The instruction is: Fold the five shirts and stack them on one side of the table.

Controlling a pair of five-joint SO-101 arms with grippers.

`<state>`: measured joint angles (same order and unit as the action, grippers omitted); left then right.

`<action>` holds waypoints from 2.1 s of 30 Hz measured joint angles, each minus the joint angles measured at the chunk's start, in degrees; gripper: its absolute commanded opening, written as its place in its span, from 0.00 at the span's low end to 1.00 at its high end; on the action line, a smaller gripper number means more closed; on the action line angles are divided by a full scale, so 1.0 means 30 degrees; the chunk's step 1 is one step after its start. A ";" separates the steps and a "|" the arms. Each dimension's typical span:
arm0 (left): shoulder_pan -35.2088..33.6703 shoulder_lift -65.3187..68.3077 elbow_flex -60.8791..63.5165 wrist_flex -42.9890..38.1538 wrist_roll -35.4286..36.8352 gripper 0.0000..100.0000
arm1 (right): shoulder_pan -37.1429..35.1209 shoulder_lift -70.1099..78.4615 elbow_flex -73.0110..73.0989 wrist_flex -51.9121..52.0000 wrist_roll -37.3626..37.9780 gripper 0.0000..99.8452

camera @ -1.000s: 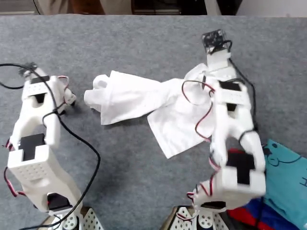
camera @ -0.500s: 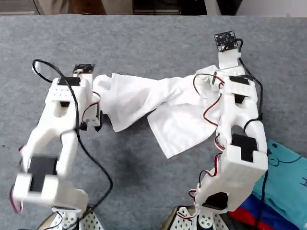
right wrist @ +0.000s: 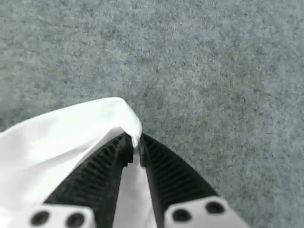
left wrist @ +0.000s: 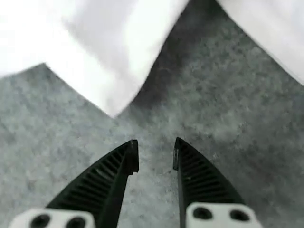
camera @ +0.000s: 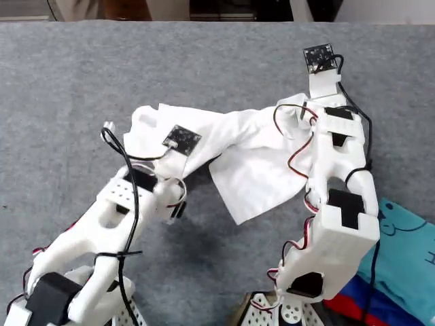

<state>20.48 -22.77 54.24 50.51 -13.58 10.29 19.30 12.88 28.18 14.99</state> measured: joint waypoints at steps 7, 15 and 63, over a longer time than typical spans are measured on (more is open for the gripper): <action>-0.0967 0.0000 0.0498 -0.3868 -0.2520 0.13 | 0.0000 0.0000 0.0000 0.0000 0.0000 0.00; -0.0938 0.0000 0.0733 -0.4337 -0.6799 0.13 | 0.0000 0.0000 0.0000 0.0000 0.0000 0.00; -0.1495 -0.6769 1.0491 -1.5121 -1.4212 0.16 | 0.0000 0.0000 -0.0029 0.0000 0.0000 0.00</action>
<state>16.00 -43.08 85.71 5.14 -56.22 10.29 19.30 12.79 28.18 14.99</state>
